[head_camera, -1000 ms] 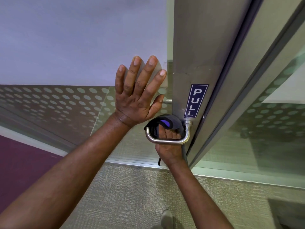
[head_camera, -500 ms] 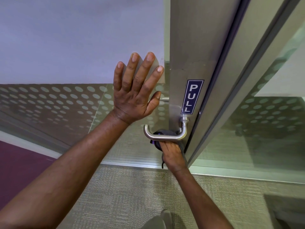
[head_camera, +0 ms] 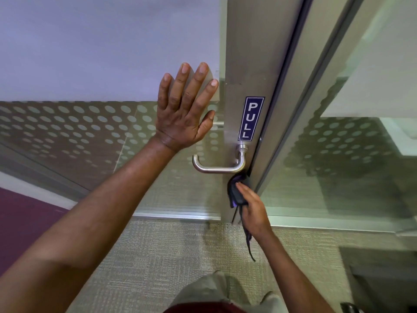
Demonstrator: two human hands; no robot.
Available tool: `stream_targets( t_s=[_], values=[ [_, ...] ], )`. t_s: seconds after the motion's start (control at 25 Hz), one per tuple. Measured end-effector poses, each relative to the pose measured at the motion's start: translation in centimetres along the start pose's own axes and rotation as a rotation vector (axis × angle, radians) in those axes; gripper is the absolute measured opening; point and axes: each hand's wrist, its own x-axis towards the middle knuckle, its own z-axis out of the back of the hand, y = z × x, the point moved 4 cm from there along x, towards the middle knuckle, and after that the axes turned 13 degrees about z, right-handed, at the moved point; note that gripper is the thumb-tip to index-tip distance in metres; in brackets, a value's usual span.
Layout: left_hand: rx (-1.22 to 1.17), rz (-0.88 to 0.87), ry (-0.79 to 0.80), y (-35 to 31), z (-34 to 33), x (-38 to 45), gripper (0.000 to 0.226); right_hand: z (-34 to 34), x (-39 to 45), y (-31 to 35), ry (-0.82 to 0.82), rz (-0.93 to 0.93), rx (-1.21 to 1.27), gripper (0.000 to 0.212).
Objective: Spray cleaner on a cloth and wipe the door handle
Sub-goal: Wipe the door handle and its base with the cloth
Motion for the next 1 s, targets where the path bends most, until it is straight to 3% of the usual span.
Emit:
stream_targets(
  t_s=[0.16, 0.32, 0.4, 0.48, 0.64, 0.84, 1.0],
  values=[
    [-0.008, 0.002, 0.024, -0.2, 0.6, -0.1, 0.065, 4.9, -1.7, 3.5, -0.369, -0.245, 0.438, 0.061],
    [-0.015, -0.001, 0.031, -0.7, 1.0, 0.2, 0.065, 10.4, -1.7, 9.2, -0.587, -0.146, 0.522, 0.048],
    [-0.015, -0.001, 0.036, -0.5, 1.2, 0.2, 0.065, 11.5, -0.1, 12.3, -0.574, 0.015, 0.446, 0.053],
    [-0.014, 0.0, 0.047, -0.2, 1.4, 0.1, 0.065, 10.7, 2.1, 14.0, -0.479, 0.056, 0.308, 0.062],
    [-0.024, -0.007, 0.047, -0.5, 1.6, -0.2, 0.072, 7.5, 3.9, 15.1, -0.109, 0.078, -0.209, 0.072],
    [-0.021, -0.014, 0.04, -0.8, 1.5, 0.0, 0.073, 3.8, 2.2, 15.7, -0.09, 0.093, -0.477, 0.066],
    [-0.012, -0.01, 0.037, -0.4, 1.6, 0.0, 0.068, 2.2, 2.4, 16.4, -0.11, 0.086, -0.521, 0.069]
  ],
)
